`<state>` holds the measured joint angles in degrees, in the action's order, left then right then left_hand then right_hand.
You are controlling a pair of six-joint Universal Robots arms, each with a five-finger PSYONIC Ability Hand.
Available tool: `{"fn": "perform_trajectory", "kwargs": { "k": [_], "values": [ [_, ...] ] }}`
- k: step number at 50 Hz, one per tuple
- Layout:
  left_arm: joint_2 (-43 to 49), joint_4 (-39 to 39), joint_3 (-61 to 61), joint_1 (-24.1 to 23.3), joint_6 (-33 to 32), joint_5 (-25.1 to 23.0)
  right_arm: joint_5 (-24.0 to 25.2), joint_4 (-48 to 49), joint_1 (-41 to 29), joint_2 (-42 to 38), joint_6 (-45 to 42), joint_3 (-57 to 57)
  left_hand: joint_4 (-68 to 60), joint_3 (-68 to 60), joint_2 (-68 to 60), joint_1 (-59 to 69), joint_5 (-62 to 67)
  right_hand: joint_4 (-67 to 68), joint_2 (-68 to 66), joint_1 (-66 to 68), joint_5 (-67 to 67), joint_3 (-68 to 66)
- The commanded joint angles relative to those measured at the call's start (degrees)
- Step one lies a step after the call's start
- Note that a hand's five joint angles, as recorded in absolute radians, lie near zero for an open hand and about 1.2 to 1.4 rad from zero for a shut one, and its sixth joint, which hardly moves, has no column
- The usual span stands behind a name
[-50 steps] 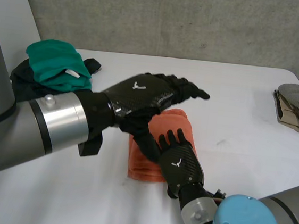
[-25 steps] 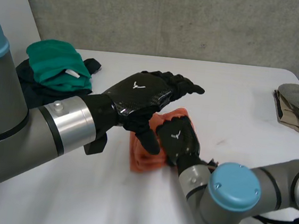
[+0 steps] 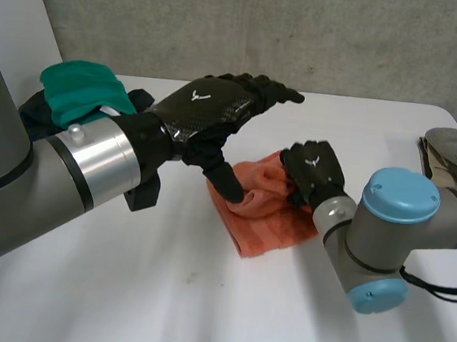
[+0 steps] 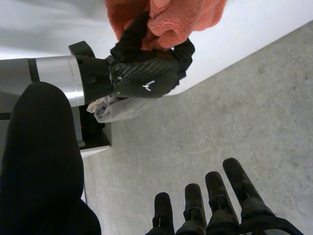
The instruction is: Fold the laundry.
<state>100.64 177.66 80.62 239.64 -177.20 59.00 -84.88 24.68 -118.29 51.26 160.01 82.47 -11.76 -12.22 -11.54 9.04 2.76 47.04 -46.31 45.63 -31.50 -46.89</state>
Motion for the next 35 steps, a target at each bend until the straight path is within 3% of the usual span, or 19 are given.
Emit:
{"fn": "perform_trajectory", "kwargs": {
  "k": [1, 6, 18, 27, 35],
  "values": [
    [0.26, 1.54, 2.35, -0.14, -0.26, -0.38, 0.68, -0.69, 1.48, 2.61, -0.66, 5.24, 1.76, 2.22, 1.54, 0.96, -2.76, -15.49, 14.76, -14.08, 9.95, 15.35],
    [-0.01, 1.90, 2.79, -0.05, 0.01, -0.47, 2.08, -1.30, 2.27, 5.42, -1.01, 8.05, 1.76, 2.22, 1.54, 0.96, -2.76, -21.39, 20.66, -19.98, 15.85, 21.25],
    [0.08, 1.90, 3.66, -0.05, 0.18, -0.47, 11.31, -0.95, 3.77, 8.42, -9.26, 15.70, 1.76, 2.22, 1.54, 0.96, -2.76, -30.30, 29.56, -28.89, 24.75, 30.15],
    [0.96, 1.99, 4.11, -0.67, 0.18, -0.29, 11.14, 4.05, 3.77, 5.25, -10.77, 15.44, 1.76, 2.22, 1.54, 0.96, -2.76, -28.97, 28.24, -27.56, 23.42, 28.82],
    [0.96, 2.16, 4.11, -0.49, 0.18, -0.29, 10.88, 8.28, 3.33, 2.79, -10.59, 14.21, 1.76, 2.22, 1.54, 0.96, -2.76, -19.55, 18.82, -18.14, 14.01, 19.41]
  ]
}}
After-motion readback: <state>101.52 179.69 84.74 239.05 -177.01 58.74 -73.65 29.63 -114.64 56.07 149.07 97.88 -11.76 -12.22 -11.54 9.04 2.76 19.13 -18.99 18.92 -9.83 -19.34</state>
